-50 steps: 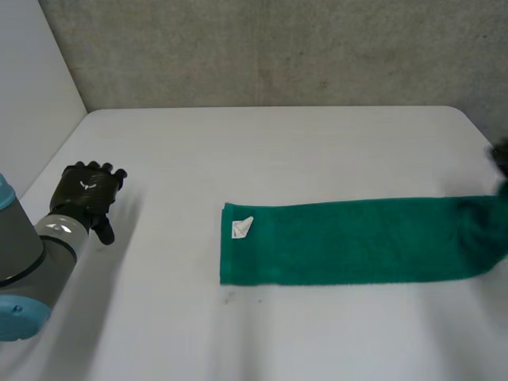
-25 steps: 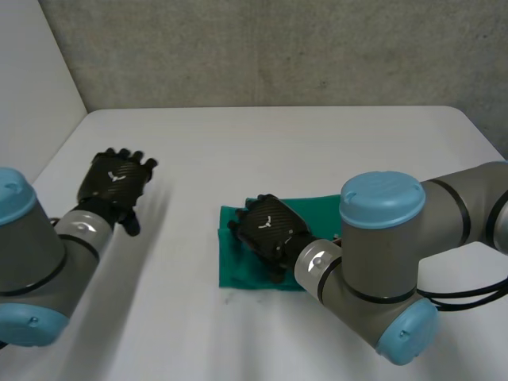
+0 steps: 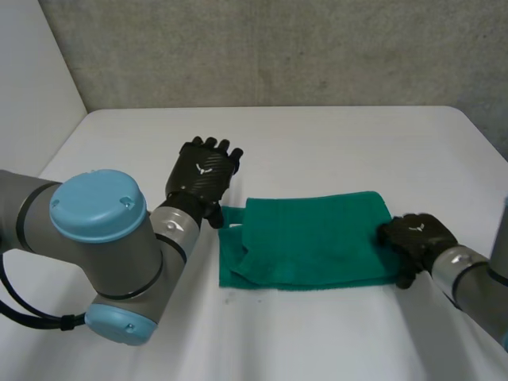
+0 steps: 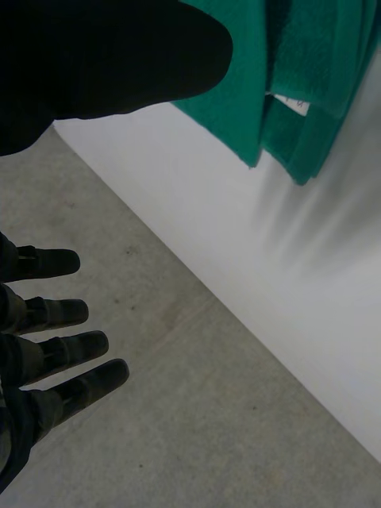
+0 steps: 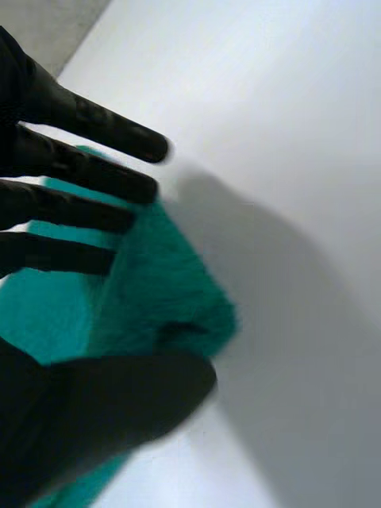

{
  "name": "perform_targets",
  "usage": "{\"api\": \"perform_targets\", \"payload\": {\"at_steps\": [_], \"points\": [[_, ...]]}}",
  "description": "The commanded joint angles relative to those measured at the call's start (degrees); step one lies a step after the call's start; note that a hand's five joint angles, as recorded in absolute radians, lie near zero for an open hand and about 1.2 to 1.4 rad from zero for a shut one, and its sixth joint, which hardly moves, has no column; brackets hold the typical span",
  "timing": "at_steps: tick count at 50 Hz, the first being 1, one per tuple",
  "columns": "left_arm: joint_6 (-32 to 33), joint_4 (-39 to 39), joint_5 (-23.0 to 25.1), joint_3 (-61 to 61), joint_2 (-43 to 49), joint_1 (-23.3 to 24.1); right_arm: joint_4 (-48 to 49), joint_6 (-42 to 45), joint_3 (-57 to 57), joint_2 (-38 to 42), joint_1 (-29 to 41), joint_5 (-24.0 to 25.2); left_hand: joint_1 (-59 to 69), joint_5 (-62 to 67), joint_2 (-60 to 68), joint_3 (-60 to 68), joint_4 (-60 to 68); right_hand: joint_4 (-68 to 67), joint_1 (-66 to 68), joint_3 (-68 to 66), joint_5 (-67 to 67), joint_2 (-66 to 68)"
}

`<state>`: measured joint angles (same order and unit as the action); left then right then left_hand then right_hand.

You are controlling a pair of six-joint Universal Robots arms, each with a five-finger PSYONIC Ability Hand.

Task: Fold the towel.

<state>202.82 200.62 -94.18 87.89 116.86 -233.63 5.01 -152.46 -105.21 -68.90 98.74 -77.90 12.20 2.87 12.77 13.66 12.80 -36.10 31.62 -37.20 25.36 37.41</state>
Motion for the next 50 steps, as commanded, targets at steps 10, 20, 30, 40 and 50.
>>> {"api": "perform_targets", "payload": {"at_steps": [10, 20, 30, 40, 50], "points": [[-0.1, -0.7, -0.7, 3.7, -4.2, -1.4, 8.3, 0.7, 4.7, -4.7, 6.9, 1.0, -0.6, -1.3, -1.2, -2.1, -1.2, -43.9, 48.4, -42.8, 44.6, 42.6], [-2.5, -1.8, -5.5, 3.3, -5.4, -2.9, 8.3, 4.1, 13.0, 4.2, 31.9, 2.6, -1.0, -1.6, -1.5, -2.4, -1.6, -43.9, 48.4, -42.8, 44.6, 42.6], [-8.9, -5.1, -7.2, 0.3, -5.0, -0.5, 8.4, 1.9, 14.8, 7.1, 31.5, -3.2, -0.8, -1.5, -1.4, -2.3, -1.4, 26.1, -21.6, 27.2, -25.4, -27.4], [-18.2, -9.5, -6.9, -5.3, -0.8, 5.5, 6.1, -19.0, 15.6, 2.9, 22.7, -4.5, 0.0, -0.6, -0.5, -1.4, -0.6, 26.1, -21.6, 27.2, -25.4, -27.4], [-27.7, -18.9, -7.0, -8.6, 8.5, 7.7, -6.4, -20.6, 22.8, 14.3, 19.9, -1.6, 0.2, -0.5, -0.4, -1.3, -0.4, 26.1, -21.6, 27.2, -25.4, -27.4]]}}
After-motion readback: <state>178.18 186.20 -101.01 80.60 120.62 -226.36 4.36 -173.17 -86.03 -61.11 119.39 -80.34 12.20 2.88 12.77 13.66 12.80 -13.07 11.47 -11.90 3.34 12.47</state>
